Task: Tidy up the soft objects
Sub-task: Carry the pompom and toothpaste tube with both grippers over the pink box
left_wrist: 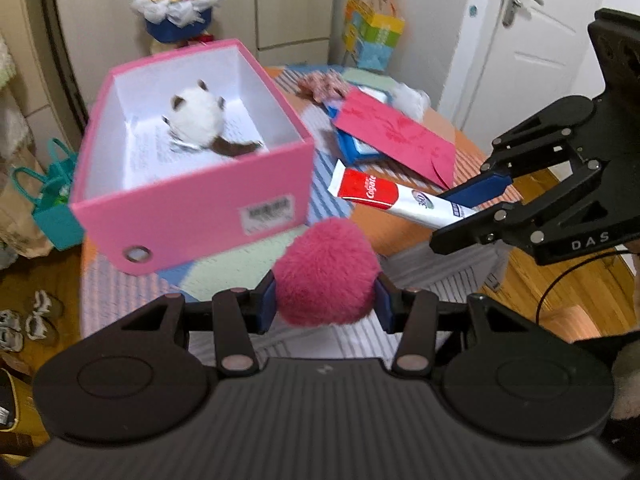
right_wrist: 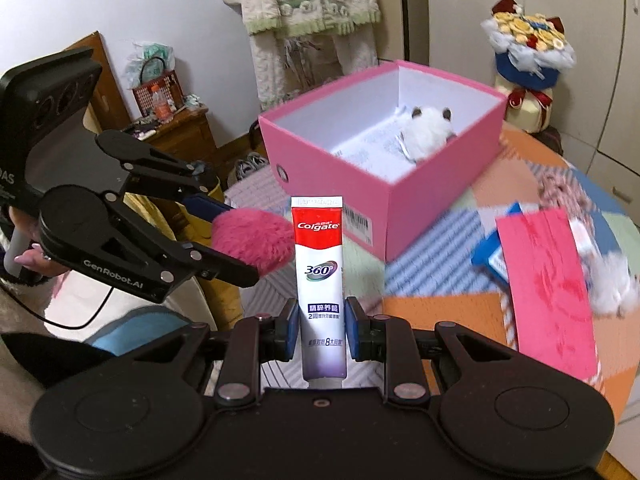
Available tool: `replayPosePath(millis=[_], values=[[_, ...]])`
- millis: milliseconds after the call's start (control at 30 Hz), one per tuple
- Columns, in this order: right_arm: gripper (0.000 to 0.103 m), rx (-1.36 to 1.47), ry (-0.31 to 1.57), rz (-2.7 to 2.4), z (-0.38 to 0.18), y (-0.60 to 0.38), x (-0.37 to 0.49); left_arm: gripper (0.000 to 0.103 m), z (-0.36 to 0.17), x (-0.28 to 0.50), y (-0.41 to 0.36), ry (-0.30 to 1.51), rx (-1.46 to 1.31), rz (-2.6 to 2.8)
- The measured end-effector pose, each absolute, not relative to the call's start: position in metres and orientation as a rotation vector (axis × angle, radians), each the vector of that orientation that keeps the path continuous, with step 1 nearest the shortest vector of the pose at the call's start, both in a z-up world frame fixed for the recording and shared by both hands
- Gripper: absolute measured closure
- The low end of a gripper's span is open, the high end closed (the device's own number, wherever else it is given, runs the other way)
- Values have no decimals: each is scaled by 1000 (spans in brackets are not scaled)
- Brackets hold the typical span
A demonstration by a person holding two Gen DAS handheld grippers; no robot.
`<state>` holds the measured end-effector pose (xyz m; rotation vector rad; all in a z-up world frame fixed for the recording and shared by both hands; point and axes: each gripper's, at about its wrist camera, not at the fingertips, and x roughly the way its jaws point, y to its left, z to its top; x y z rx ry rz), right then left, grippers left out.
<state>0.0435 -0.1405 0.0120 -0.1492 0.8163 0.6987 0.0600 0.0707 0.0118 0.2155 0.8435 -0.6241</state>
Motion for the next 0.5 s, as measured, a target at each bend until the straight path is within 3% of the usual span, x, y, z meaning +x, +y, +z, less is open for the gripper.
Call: replayPosePath(millis=[500], values=[[75, -116, 748, 677, 53, -120, 129, 56, 63, 110, 100, 635, 180, -525]])
